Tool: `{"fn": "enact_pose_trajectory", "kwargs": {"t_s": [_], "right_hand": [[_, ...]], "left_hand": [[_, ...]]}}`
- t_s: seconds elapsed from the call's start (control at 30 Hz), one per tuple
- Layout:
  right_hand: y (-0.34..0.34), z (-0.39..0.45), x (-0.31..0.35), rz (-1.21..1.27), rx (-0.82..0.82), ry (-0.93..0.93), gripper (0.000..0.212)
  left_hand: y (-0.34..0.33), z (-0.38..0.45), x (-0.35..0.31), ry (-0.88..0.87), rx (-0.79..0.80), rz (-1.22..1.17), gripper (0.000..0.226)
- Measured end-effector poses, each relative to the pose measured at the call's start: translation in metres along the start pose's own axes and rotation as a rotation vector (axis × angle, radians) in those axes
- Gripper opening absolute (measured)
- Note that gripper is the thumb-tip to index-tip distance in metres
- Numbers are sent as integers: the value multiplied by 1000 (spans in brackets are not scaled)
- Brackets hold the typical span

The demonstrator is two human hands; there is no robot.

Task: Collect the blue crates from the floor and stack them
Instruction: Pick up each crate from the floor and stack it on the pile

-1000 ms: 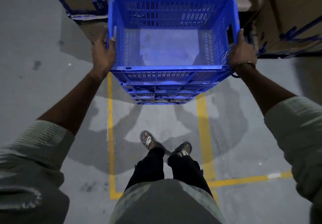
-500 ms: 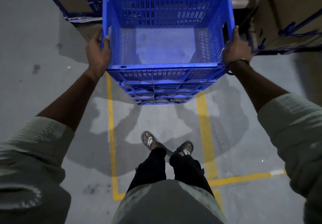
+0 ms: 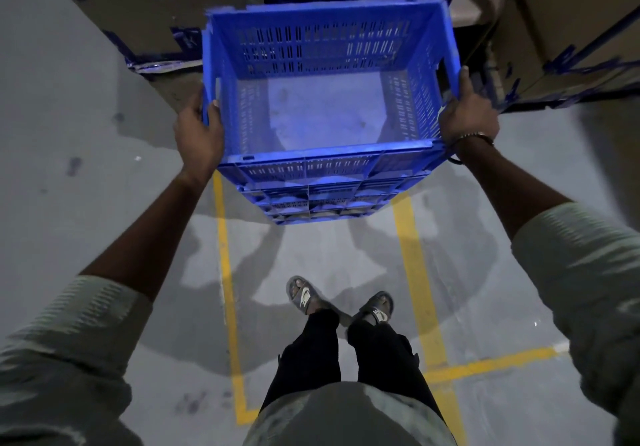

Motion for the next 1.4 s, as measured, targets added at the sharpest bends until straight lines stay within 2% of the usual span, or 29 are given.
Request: {"fn": "enact_pose_trajectory", "kwargs": {"t_s": [0.1,0.2,0.3,0.4,0.67,0.87,1.03,1.17,1.27,1.4], "right_hand": [[-4,5,-4,61,22,6,62],[-11,-2,-8,222,11,39,62],[-15,-30,-22,366,-120,48,57],[-19,-84,-42,448,-222,-58,47],[-47,-258,-120,611,-245,-274,38],[-54,-415,-259,667,-304,-619,39],[-48,-567,-390,677,-337,-886,39],[-42,-704,-483,683,-361,-1139,38],[-40,-805,-537,728,-425,-1363,32],[-42,-914,-577,787,-535,-1649,26]], "left_hand": [[1,1,-2,3,-15,121,51],[0,-18,-18,16,-56,297,50],[-12,-67,-51,-163,-49,345,48],[-42,-134,-74,-322,66,267,41],[-134,-312,-127,-357,512,179,31],[-179,-472,-180,-504,845,87,37],[-186,-625,-229,-573,1031,18,39],[-191,-755,-261,-637,1241,-1,43],[-194,-847,-291,-723,1382,-31,41],[-197,-955,-318,-817,1557,-65,39]]}}
Point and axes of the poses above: each hand's wrist, its own z-axis towards the middle knuckle, its own y-axis out of the back of the hand, x = y × z, the point moved 4 cm from there along z, towards the middle knuckle, and after that the axes turned 8 degrees about -z, right-handed, at the moved point
